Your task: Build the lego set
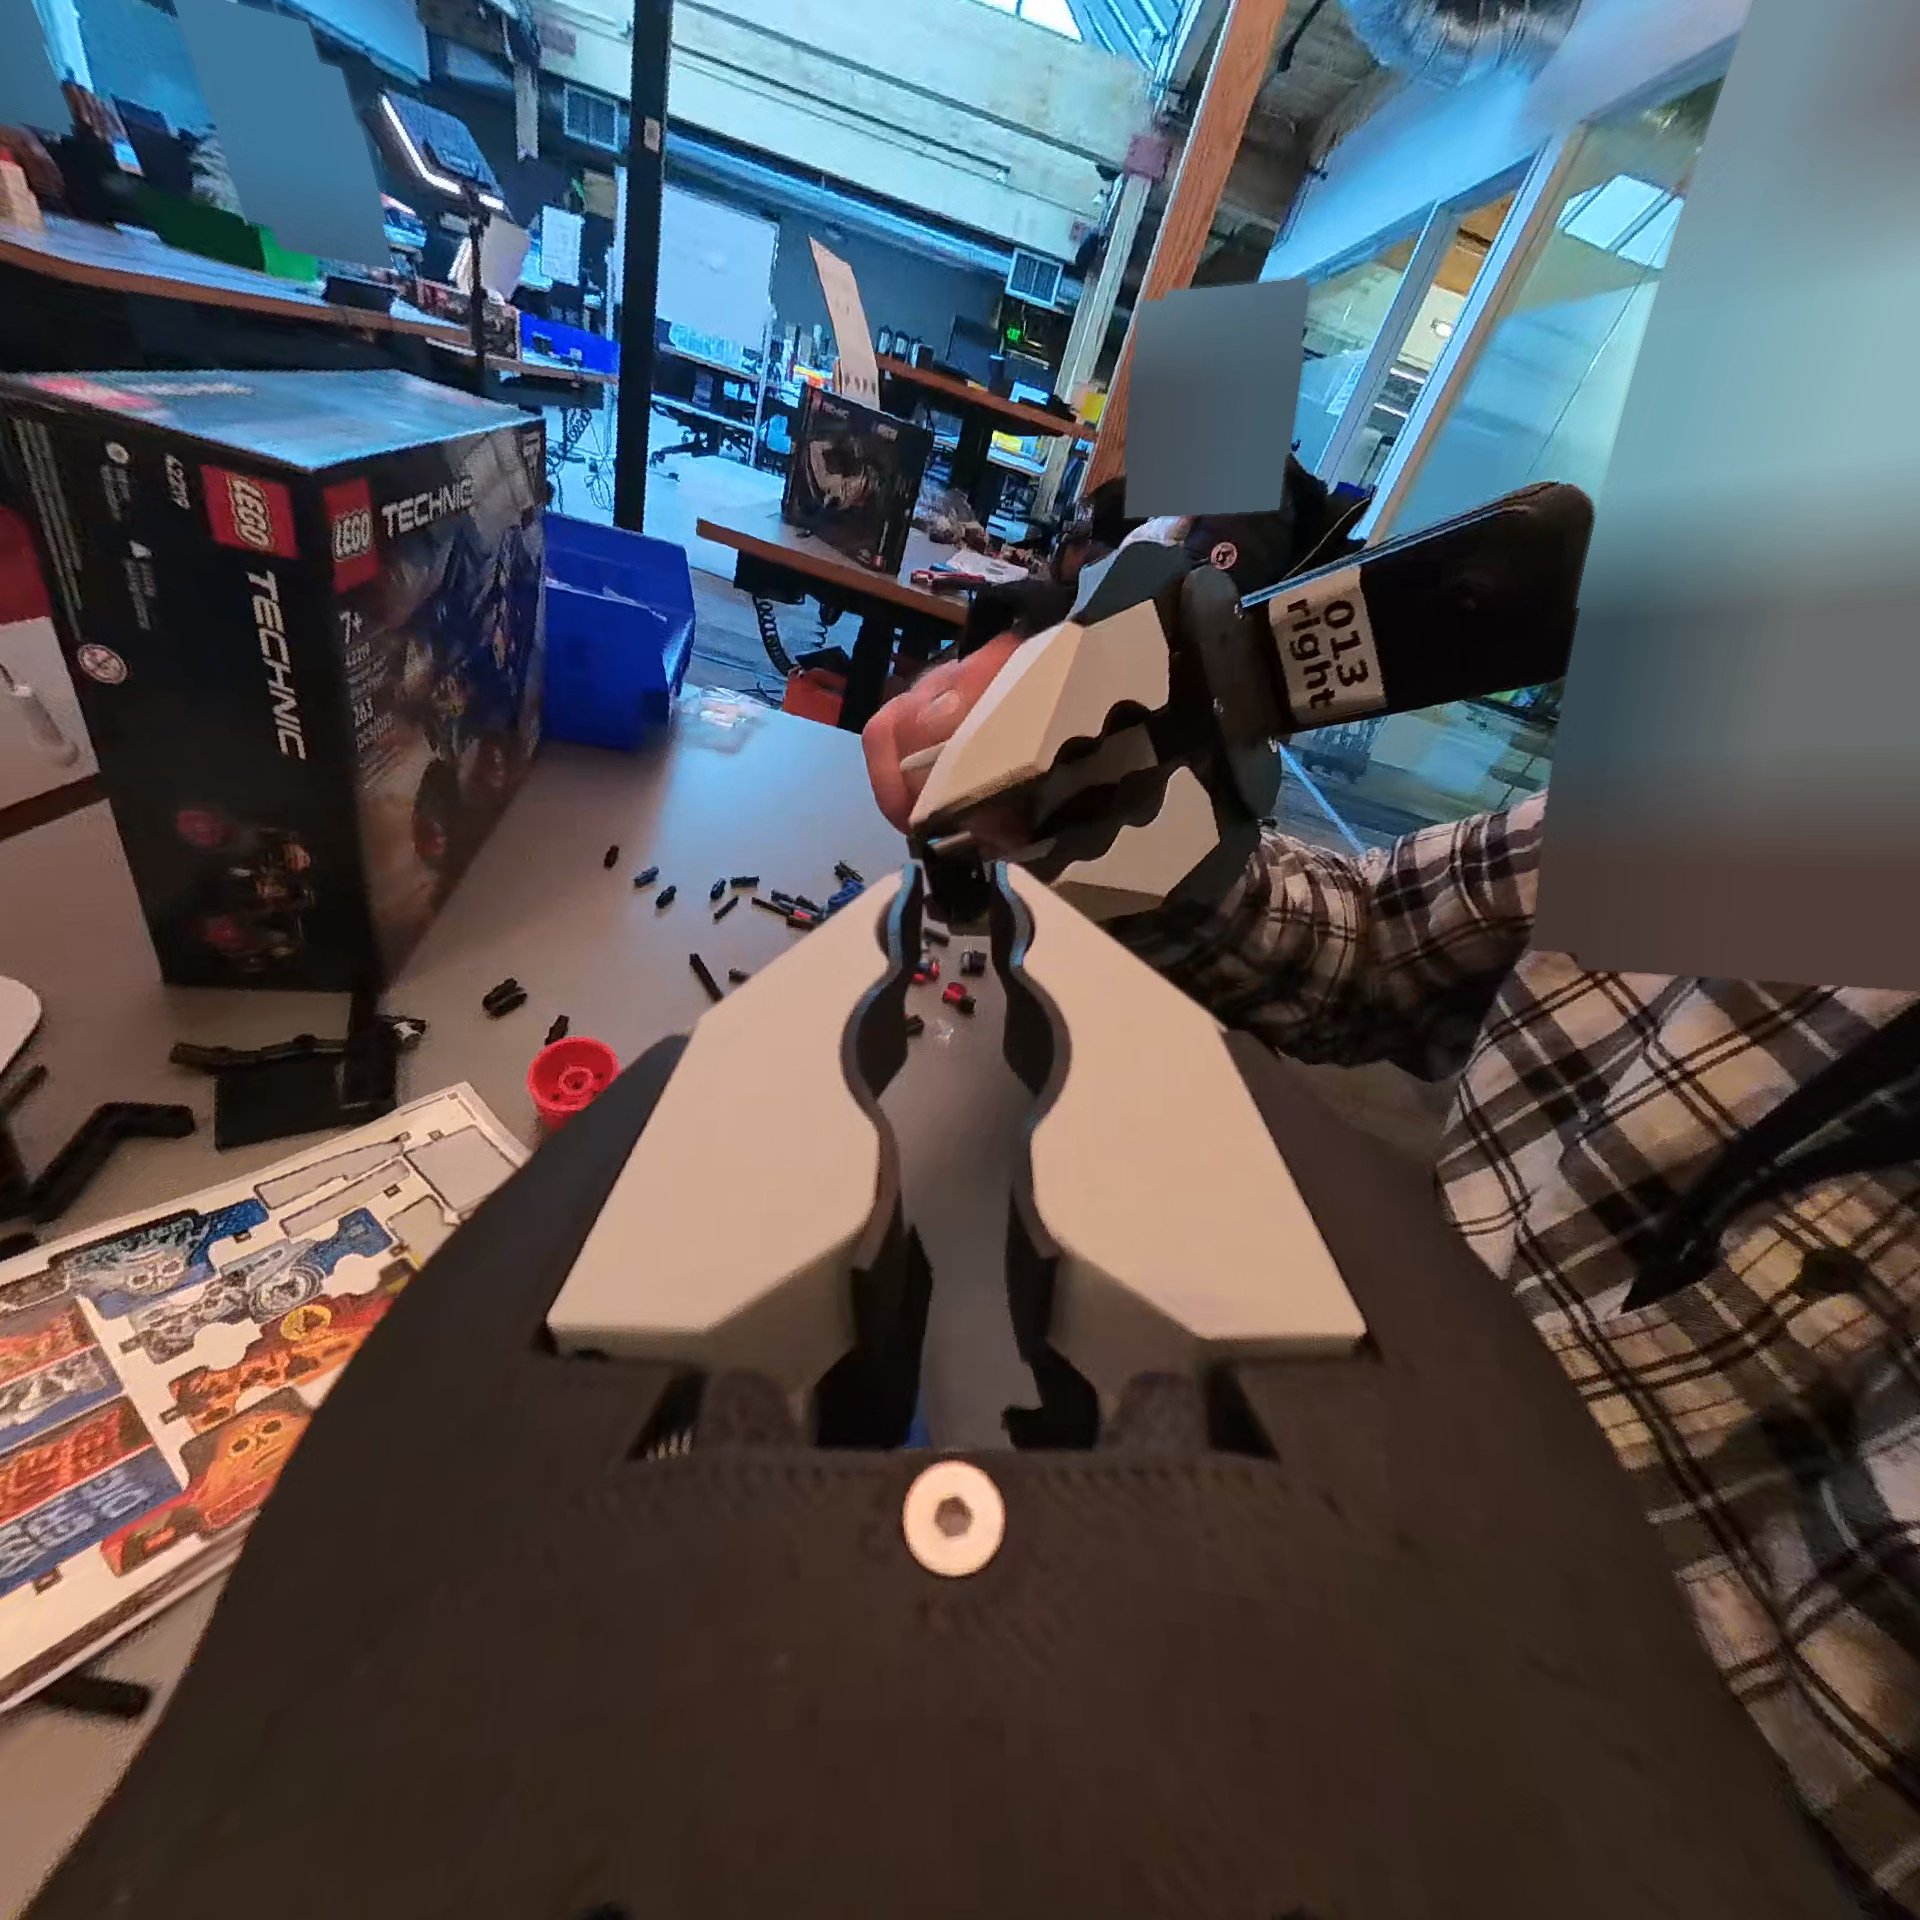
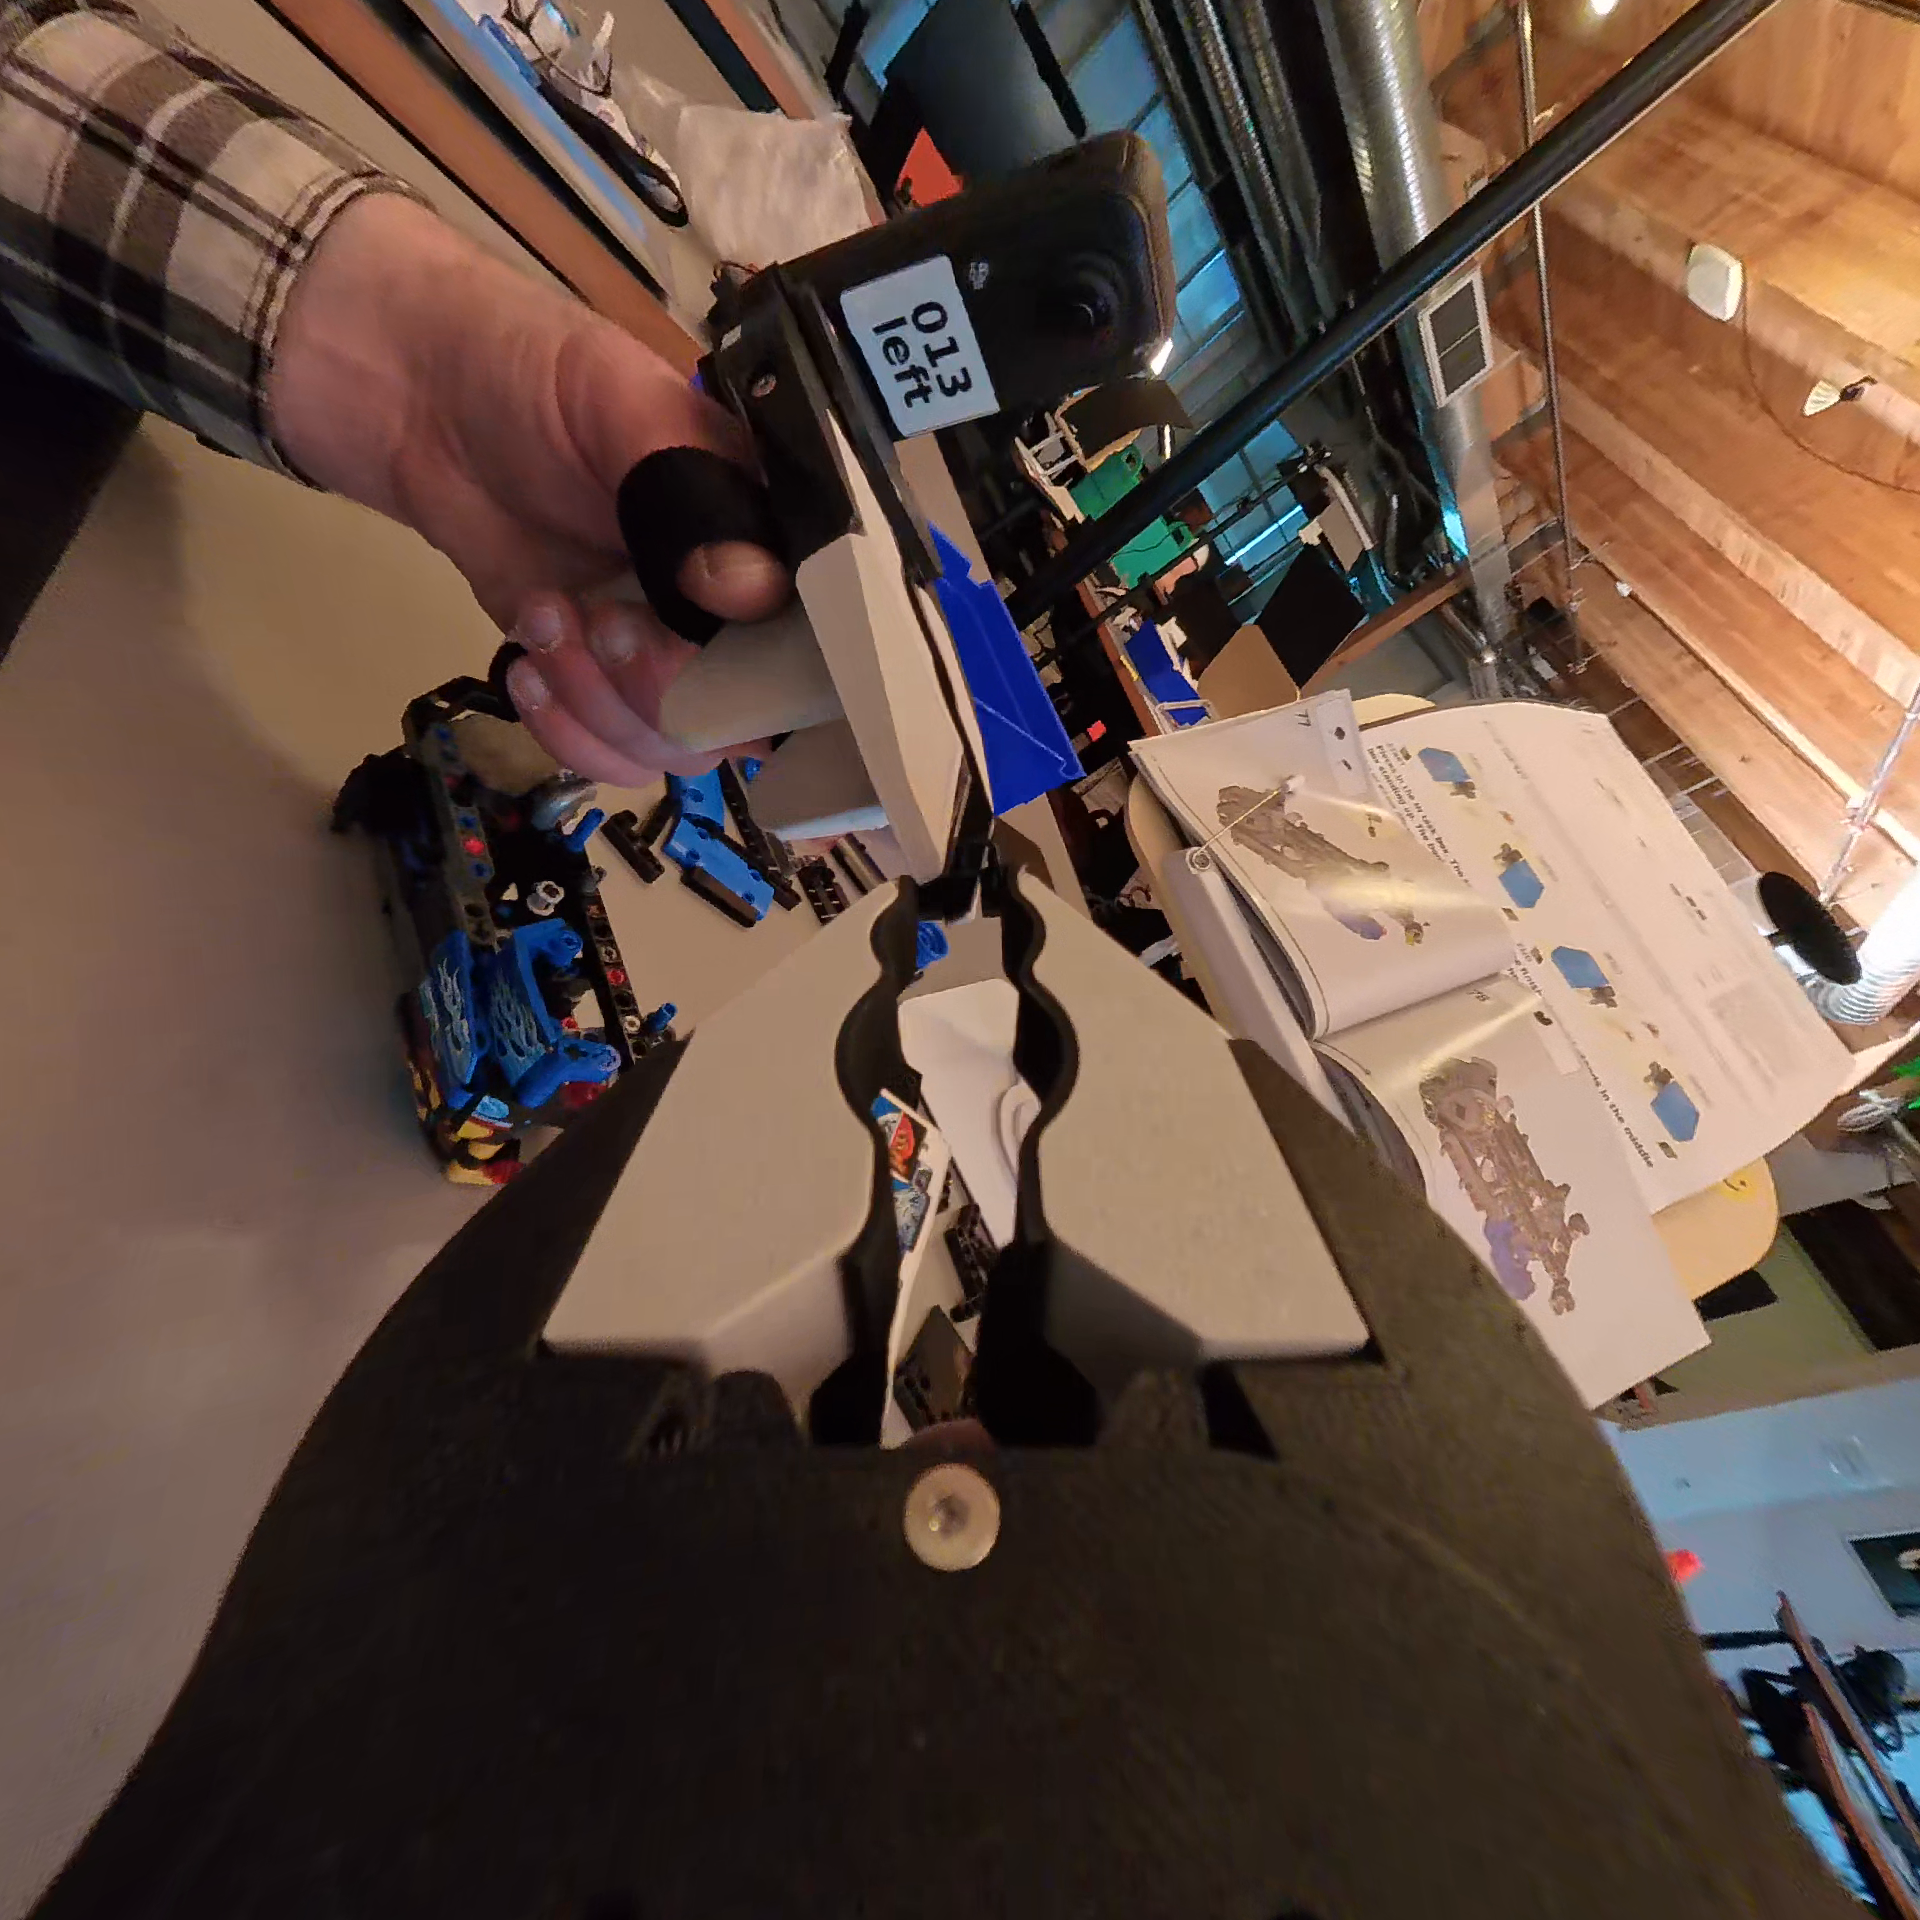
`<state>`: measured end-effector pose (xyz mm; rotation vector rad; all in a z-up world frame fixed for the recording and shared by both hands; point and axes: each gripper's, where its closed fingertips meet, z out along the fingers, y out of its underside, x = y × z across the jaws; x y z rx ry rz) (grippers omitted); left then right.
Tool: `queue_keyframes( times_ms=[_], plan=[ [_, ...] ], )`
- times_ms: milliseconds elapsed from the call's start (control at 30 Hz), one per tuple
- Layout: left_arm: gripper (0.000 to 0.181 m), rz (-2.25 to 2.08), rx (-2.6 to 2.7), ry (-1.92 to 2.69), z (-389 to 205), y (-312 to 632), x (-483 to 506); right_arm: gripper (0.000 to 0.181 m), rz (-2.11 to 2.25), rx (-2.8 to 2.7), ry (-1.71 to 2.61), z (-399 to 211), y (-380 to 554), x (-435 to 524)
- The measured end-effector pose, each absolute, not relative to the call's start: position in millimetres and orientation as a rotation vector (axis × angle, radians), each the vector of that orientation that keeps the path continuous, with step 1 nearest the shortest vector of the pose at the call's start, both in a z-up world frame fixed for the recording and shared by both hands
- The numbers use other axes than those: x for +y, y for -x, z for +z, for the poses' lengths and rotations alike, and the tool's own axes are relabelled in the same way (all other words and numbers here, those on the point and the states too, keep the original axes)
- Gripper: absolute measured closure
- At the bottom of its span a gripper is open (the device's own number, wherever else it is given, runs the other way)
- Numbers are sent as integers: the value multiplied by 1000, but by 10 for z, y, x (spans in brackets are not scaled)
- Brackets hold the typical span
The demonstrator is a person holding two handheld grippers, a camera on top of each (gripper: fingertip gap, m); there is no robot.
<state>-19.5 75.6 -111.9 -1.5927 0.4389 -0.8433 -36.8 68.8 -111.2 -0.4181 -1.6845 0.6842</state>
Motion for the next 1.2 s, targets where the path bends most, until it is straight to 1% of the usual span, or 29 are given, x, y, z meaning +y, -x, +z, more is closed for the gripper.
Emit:
queue_keyframes(
  times_ms=[133,267,433,567,800,1000,1200],
  plan=[
    [169,-873,406,1652,-1225,243,793,167,722,-1752,486,-1237,408,738],
    [162,-652,455,1771,-1429,388,839,168,843,-1885,631,-1473,427,816],
    [162,-301,624,1972,-1854,514,854,167,887,-2072,748,-1779,422,908],
    [161,-207,718,2059,-2087,494,845,168,928,-2199,773,-1888,430,871],
    [169,-182,794,2129,-2322,484,850,168,806,-2393,799,-2106,449,898],
    [178,-154,829,2128,-2347,464,855,168,739,-2508,808,-2154,441,896],
    [181,-112,848,2126,-2366,472,876,168,708,-2600,859,-2187,428,921]
  ],
)
